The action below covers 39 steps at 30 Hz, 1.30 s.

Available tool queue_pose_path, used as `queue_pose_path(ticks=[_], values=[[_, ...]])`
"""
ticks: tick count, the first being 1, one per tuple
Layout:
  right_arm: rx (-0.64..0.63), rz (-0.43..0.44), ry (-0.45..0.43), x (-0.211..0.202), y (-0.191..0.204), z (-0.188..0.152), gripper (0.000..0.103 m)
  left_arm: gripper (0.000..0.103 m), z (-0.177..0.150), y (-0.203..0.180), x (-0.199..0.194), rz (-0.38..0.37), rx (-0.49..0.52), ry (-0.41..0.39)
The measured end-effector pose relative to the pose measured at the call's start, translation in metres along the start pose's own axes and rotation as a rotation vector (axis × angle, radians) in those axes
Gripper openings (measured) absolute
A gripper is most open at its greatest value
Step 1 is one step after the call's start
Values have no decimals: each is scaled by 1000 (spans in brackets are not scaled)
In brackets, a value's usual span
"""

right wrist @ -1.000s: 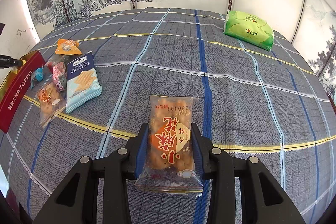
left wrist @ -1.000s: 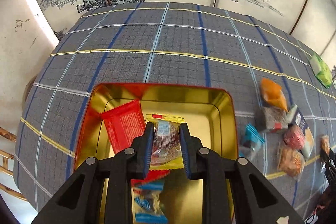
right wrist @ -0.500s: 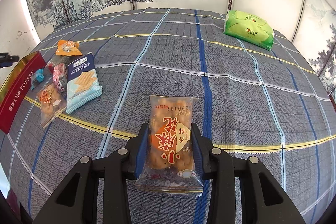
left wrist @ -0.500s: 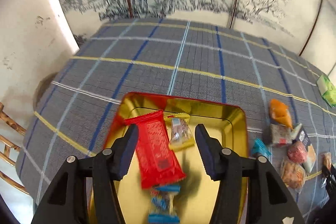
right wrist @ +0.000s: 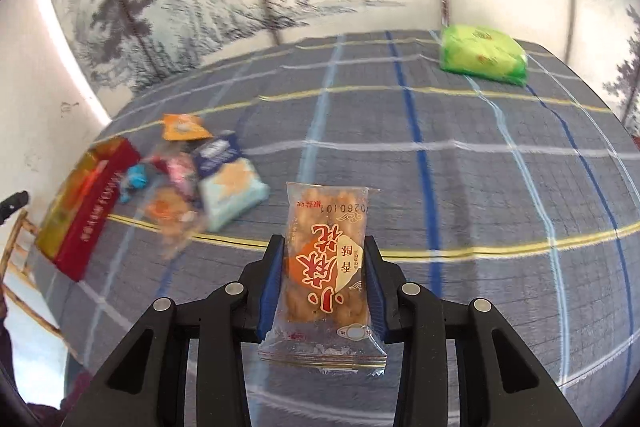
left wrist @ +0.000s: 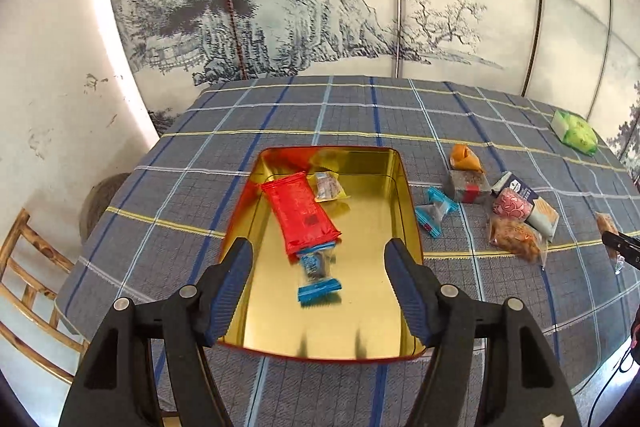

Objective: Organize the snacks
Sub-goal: 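Lower the dough-twist bag into the tin and open the right gripper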

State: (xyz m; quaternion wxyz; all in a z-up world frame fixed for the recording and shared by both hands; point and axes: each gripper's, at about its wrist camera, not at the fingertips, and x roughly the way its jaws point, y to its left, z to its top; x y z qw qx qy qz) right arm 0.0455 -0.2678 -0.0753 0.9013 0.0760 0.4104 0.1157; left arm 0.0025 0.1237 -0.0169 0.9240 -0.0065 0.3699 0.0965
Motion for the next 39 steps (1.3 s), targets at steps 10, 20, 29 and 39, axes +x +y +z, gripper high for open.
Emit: queue_pose_path(ticks=[10,20,29,39], values=[[-203,368,11,10,173,46,39,65,-16,46,-13,52,-82,-12],[-347,494,153,88,303,63,39,67,-25,64,-22,93,-70,-41],[-374,428,237,143,331,67,39,68,-34,72,-12,71,-70,-9],[-319,354,167,123,274,92,43,68,-35,72,-12,54,-62,-12]])
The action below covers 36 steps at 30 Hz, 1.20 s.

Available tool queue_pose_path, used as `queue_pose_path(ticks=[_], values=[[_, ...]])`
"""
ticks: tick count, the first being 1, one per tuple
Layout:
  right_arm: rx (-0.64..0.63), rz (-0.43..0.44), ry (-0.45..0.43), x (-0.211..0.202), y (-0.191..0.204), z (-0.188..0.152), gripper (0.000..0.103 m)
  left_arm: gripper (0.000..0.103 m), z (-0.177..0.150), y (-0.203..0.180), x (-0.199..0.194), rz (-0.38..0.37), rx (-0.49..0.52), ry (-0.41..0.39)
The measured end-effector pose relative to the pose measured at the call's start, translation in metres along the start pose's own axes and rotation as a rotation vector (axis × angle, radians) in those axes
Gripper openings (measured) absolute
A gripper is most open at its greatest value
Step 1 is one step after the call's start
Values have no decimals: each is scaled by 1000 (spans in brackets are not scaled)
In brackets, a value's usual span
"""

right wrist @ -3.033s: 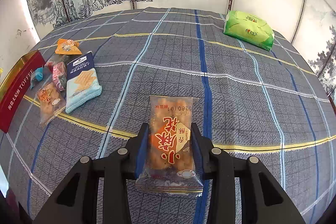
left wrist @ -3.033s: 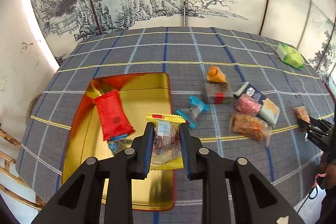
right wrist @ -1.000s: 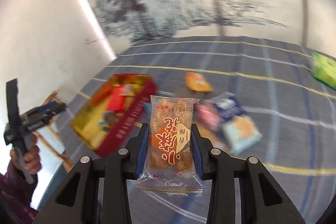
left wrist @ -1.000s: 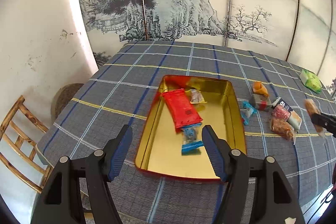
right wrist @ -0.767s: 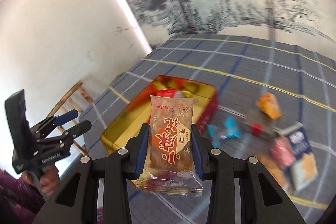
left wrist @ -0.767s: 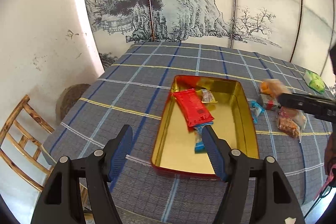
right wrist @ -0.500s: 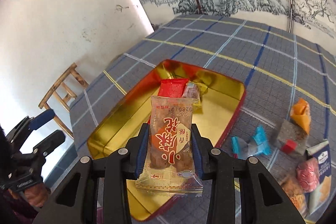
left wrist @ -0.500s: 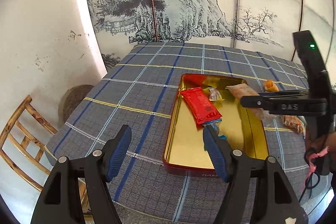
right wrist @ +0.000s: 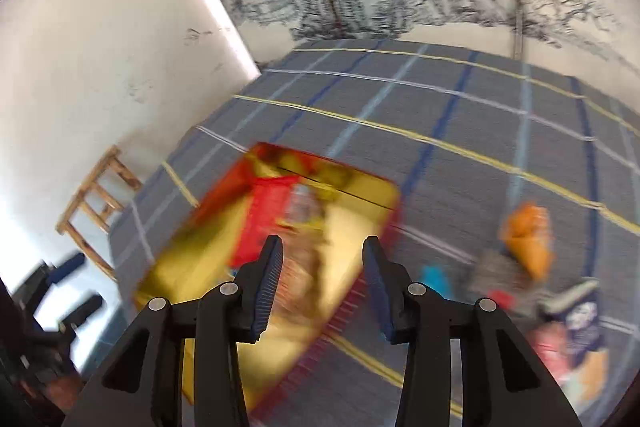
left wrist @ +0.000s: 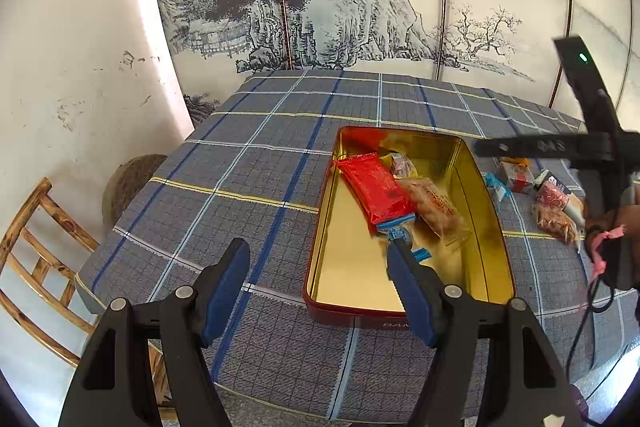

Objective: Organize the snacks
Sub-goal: 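Lower the dough-twist bag into the tin and open the right gripper, then grasp the light-blue wrapped candy with the right gripper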

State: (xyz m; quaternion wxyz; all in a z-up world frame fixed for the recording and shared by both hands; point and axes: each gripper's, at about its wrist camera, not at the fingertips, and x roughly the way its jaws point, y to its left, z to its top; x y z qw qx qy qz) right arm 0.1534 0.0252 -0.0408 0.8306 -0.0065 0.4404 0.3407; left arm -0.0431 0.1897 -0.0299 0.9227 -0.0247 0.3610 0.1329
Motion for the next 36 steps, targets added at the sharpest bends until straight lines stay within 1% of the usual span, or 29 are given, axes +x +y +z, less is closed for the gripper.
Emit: queue_pose_path(ticks=[4,6,9,10,13,14,17,21,22,23,24,25,26,28,29,31,33,34,36], values=[[-62,-82,81,-6,-28,-22,43,68,-1,-3,4,-19,-8,8],[-79,-73,102,-2,-35,-29,43,68,-2,-9,6,-32,2,21],[-113,-79,96,6,-35,-31,43,68,-3,-17,6,-35,28,24],[-120,-71,96,9,-35,-30,45,69,-3,-19,6,-34,38,22],[-167,-94,107,24,-29,-28,54,69,-1,-21,5,-26,46,16],[-178,-94,111,28,-27,-28,55,69,-1,-21,6,-25,43,19],[-223,-142,136,42,-23,-27,56,69,-2,-23,11,-27,41,36],[-237,-123,168,58,-27,-26,56,69,-4,-26,19,-26,53,60],[-242,-124,186,63,-27,-27,55,69,-4,-27,20,-25,54,62],[-257,-139,175,62,-25,-27,47,69,-4,-27,20,-24,55,64],[-261,-155,174,62,-25,-27,41,69,-4,-28,20,-23,55,65],[-254,-153,177,60,-25,-27,37,69,-4,-28,20,-22,55,65],[-237,-142,169,56,-27,-27,36,69,-4,-28,20,-21,56,64],[-221,-140,122,39,-28,-31,36,69,-4,-28,19,-23,58,58],[-195,-124,97,23,-30,-36,36,69,-4,-29,18,-27,61,52],[-158,-132,50,-4,-36,-48,36,69,-2,-31,14,-32,71,43],[-104,-166,9,-36,-51,-68,36,69,-1,-35,10,-43,86,35],[-63,-199,-12,-54,-64,-81,36,69,-1,-39,8,-54,94,34],[1,-271,-29,-83,-92,-103,36,69,1,-47,4,-87,110,36]])
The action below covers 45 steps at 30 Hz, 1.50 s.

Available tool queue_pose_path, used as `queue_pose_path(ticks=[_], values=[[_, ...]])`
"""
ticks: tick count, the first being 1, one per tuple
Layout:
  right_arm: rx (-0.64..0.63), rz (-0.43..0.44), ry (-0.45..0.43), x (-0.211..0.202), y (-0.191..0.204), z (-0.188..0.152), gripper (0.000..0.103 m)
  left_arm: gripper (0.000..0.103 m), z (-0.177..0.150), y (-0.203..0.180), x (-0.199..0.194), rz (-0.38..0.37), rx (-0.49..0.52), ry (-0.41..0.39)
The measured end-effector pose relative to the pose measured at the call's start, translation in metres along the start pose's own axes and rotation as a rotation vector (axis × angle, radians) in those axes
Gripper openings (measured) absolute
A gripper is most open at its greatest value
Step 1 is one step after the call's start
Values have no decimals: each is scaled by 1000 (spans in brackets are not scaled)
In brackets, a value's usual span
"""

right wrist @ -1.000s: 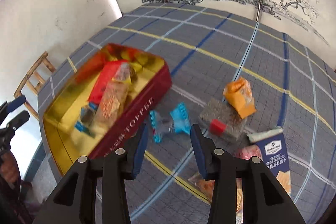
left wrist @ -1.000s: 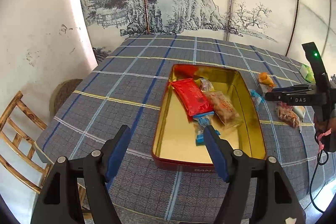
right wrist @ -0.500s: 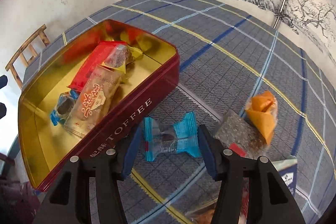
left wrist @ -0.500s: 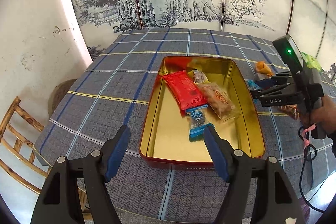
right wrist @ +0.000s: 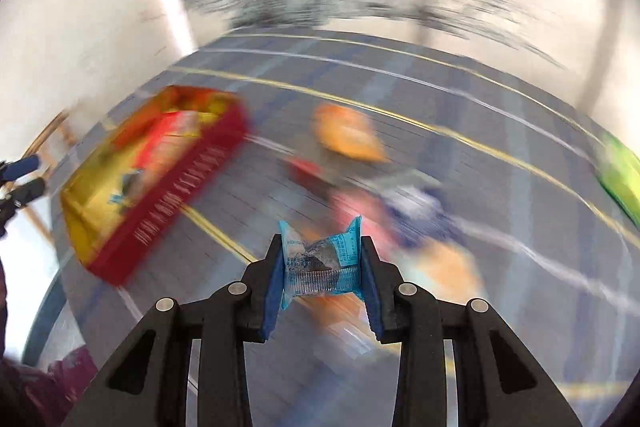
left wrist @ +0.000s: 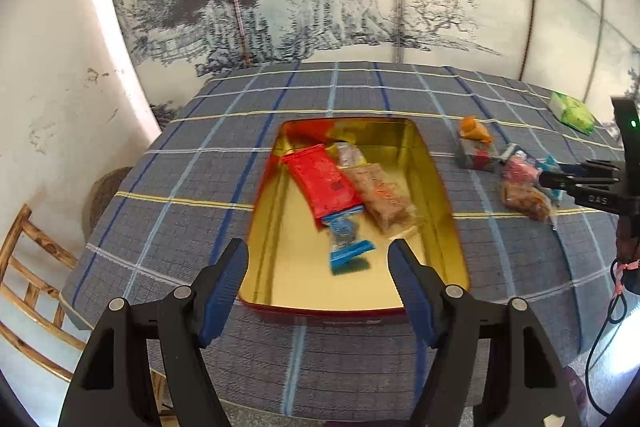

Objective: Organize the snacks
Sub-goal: 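Grasp the light-blue wrapped candy with the right gripper, then grasp the clear dough-twist bag with the left gripper while the right gripper holds the blue candy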

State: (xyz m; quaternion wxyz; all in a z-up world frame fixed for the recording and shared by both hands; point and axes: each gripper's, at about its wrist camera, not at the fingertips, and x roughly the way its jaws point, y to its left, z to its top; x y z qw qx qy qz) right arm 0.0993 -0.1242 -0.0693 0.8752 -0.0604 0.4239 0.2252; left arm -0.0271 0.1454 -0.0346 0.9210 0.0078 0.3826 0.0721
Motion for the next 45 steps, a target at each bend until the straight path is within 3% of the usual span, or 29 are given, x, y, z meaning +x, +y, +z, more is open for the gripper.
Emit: queue_pose_path(ticks=[5,8,10,15,19,25,27,29,31,36,41,45], values=[[142,-206,21,-33,-87,-47,36,69,11,-32,-9,-99,52,11],[216,-255,19,-44,-123,-66,36,81,18,-55,-9,-176,84,32],[242,-281,17,-46,-138,-75,36,82,24,-69,-4,-248,89,75],[282,-277,6,-41,-155,-85,37,82,35,-108,7,-313,121,128],[301,-250,-14,-37,-162,-93,37,82,43,-136,29,-404,111,229],[312,-212,-34,-39,-163,-98,38,76,62,-168,87,-482,-60,407],[306,-195,-37,-39,-162,-97,38,64,68,-183,112,-498,-112,494],[292,-180,-39,-39,-159,-97,38,61,72,-192,128,-497,-149,544],[280,-168,-46,-40,-156,-96,38,61,76,-201,144,-442,-175,580],[287,-130,-66,-43,-157,-97,38,61,77,-212,167,-390,-240,645],[284,-105,-82,-45,-156,-97,39,63,75,-221,181,-325,-265,671],[290,-94,-87,-46,-157,-98,39,63,79,-232,183,-263,-229,657]])
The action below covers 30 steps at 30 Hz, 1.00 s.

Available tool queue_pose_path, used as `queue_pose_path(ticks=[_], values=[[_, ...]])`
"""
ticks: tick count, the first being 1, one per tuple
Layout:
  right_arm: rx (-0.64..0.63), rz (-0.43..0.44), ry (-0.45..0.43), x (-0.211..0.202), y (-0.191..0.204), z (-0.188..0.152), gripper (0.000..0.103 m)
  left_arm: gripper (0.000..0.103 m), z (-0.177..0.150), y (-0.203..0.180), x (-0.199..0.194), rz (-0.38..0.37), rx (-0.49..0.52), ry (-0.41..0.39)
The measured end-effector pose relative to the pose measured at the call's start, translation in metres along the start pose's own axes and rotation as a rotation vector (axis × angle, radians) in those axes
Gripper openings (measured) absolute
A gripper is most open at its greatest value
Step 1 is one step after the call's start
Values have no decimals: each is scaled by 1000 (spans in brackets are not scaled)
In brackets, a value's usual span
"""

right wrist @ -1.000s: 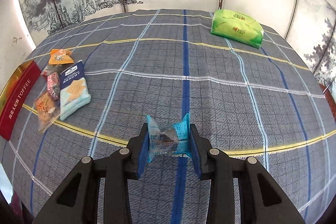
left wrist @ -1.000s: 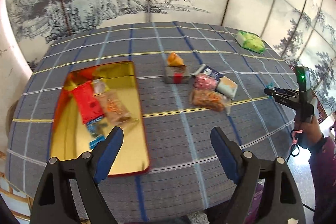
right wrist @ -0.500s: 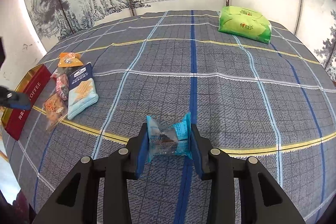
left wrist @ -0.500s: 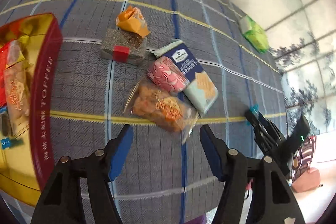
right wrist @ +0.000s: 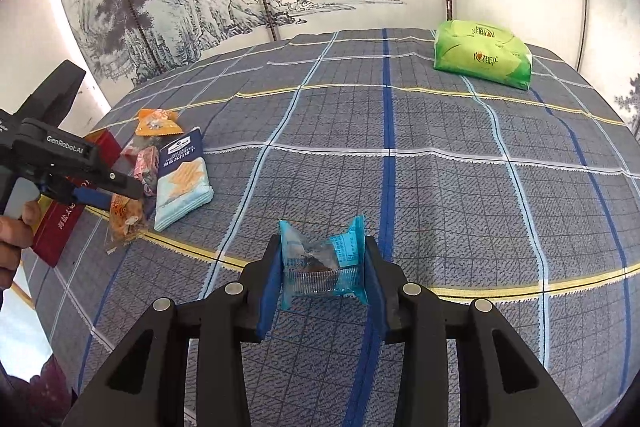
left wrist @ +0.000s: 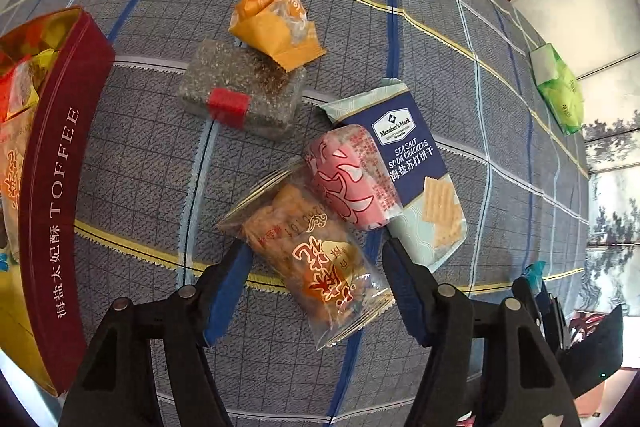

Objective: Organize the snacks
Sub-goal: 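Grasp the clear dough-twist bag with the left gripper while the right gripper holds the blue candy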

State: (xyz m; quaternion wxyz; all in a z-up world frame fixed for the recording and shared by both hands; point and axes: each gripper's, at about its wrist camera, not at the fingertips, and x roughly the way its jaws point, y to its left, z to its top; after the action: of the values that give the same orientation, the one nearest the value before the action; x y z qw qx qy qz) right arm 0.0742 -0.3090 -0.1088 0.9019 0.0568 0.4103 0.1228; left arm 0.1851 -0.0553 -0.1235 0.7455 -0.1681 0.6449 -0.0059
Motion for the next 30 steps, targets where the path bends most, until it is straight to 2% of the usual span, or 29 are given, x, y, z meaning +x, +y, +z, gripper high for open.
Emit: queue_pose_path(ticks=[4,10,14,15,17,20,22,23,24,26,30], values=[[19,11,2,0,-4,0,40,54,-4,-7,0,59,81,-25],[19,2,1,0,-4,0,41,37,-8,14,-7,8,130,-42],[24,0,11,2,-5,0,42,36,-14,26,-14,27,196,-53],[23,-2,19,4,-5,0,42,38,-15,26,-14,41,214,-60],[16,-11,37,7,-3,1,42,56,-16,31,-15,66,214,-75],[8,-21,38,8,-1,1,43,58,-16,27,-12,87,232,-99],[6,-25,39,9,0,1,43,57,-19,22,-10,111,264,-120],[5,-28,40,9,0,1,43,50,-21,20,-9,124,272,-135],[3,-32,41,9,1,1,43,34,-23,16,-8,154,293,-165],[-7,-44,44,10,3,2,43,34,-27,12,-7,174,327,-189],[-42,-82,52,13,9,2,43,33,-41,17,-16,134,349,-229]])
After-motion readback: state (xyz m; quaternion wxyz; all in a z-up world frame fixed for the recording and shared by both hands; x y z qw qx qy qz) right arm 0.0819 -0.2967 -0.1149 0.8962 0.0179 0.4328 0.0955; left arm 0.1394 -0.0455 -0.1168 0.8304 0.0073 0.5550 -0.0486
